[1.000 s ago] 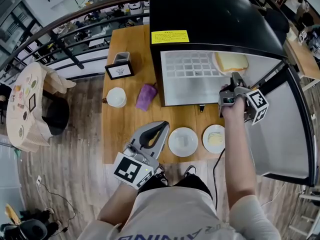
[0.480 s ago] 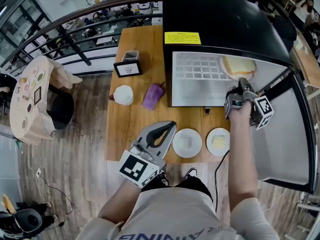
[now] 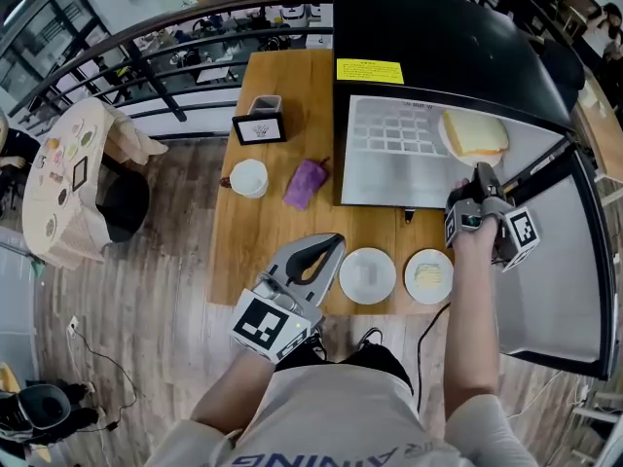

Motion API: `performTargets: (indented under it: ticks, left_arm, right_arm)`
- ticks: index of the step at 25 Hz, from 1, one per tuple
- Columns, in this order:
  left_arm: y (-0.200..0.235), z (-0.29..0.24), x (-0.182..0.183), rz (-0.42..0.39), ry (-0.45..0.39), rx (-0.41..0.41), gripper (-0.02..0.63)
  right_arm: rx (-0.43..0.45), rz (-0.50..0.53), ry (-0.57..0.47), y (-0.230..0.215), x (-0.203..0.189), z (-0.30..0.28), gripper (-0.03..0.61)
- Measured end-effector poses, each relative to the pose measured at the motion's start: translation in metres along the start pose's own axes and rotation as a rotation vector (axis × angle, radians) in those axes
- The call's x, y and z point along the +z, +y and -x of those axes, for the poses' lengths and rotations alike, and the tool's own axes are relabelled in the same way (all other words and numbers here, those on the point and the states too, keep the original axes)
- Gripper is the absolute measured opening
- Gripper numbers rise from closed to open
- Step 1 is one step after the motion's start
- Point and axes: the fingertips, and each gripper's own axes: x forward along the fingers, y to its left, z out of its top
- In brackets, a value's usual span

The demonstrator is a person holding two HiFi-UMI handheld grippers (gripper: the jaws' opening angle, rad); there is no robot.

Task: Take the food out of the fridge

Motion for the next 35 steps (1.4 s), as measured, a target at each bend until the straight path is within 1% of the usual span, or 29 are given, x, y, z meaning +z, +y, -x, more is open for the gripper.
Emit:
performTargets:
  ticks: [8, 13, 15, 18, 22, 28, 32, 35]
  left_arm:
    - [-0.003, 0.014, 0.004, -0.006, -0.019, 0.043, 0.008]
    - [0.0, 0.033, 0.006, -0.019, -0.031, 0.109, 0.008]
    - [0.002, 0.042, 0.005, -0.026, -0.028, 0.142, 0.008]
    - [0.007, 0.059, 0.002, -0.03, -0.017, 0.212, 0.008]
    - [0.016, 0.09, -0.007, -0.028, -0.016, 0.318, 0.008]
    - [0.017, 0.138, -0.027, -0.022, 0.012, 0.437, 0.008]
    - [0.019, 0.167, -0.044, -0.016, 0.026, 0.522, 0.008]
    - [0.019, 0.18, -0.057, -0.003, 0.041, 0.56, 0.008]
  right_arm:
    - [0.043, 0.011, 0.102, 0.014, -0.029, 0.044, 0.028]
    - [0.043, 0.016, 0.215, 0.009, -0.06, 0.075, 0.028]
    - [0.038, 0.031, 0.276, 0.004, -0.075, 0.087, 0.028]
    - [0.042, 0.046, 0.393, -0.003, -0.106, 0.1, 0.028]
    - [0.028, 0.029, 0.546, -0.022, -0.154, 0.119, 0.028]
    - [0.012, 0.007, 0.729, -0.053, -0.215, 0.144, 0.028]
    - [0.019, 0.038, 0.852, -0.069, -0.25, 0.162, 0.028]
    - [0.018, 0.064, 0.936, -0.088, -0.27, 0.172, 0.028]
